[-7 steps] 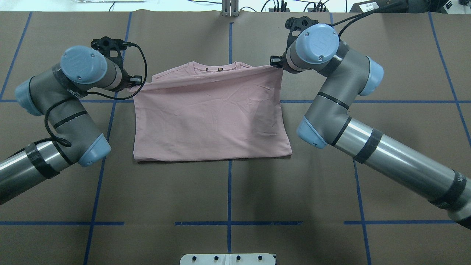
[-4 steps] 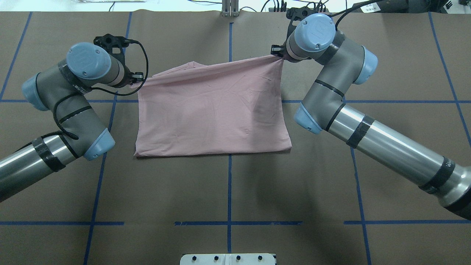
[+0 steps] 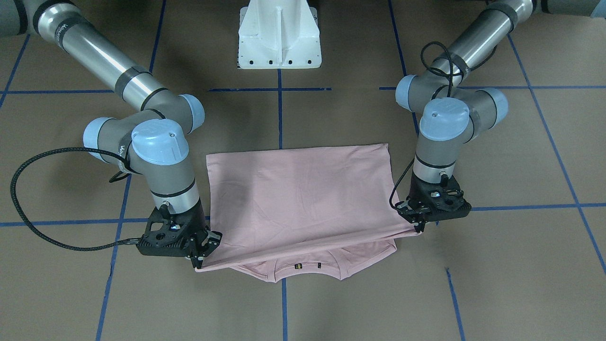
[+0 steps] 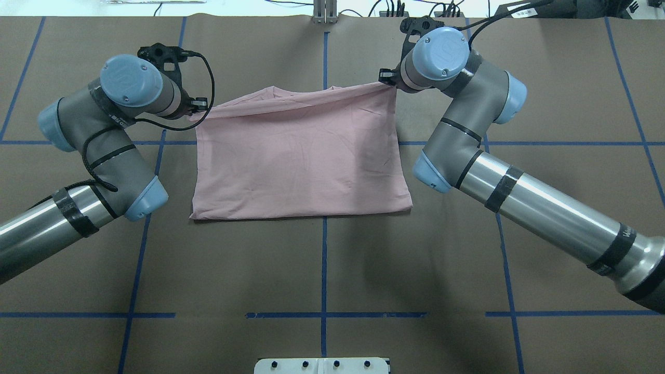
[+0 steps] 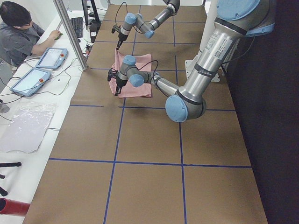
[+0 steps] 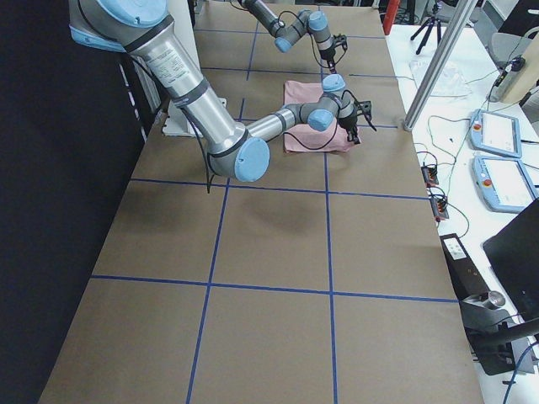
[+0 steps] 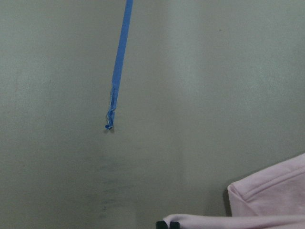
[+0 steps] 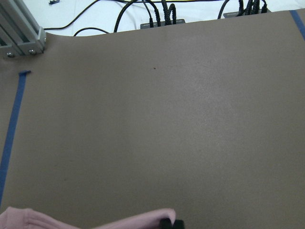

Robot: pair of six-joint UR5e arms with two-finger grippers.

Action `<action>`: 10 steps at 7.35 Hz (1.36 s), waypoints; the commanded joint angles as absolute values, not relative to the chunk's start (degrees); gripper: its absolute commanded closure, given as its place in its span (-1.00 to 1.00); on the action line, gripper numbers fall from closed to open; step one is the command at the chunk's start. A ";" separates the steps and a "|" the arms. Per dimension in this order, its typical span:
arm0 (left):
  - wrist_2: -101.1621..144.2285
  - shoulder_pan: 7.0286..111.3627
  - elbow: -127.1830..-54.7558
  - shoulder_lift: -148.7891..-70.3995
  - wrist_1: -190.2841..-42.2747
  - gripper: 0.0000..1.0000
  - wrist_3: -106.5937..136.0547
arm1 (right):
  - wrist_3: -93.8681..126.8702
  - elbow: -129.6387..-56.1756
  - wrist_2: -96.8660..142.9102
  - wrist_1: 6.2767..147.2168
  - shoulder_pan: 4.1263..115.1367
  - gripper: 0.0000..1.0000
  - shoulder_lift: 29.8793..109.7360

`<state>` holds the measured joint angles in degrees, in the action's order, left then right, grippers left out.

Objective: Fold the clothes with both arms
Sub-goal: 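Lay the hem down at the collar and open both grippers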

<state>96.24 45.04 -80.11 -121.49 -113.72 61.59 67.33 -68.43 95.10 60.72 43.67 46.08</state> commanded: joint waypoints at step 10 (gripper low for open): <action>104.50 47.90 -85.33 -121.91 -115.14 -1.00 64.32 | 74.24 -94.68 110.13 77.11 38.97 -1.00 60.18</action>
<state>104.25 47.85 -83.57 -122.15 -115.29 62.98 71.83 -85.68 109.94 69.32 42.54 56.42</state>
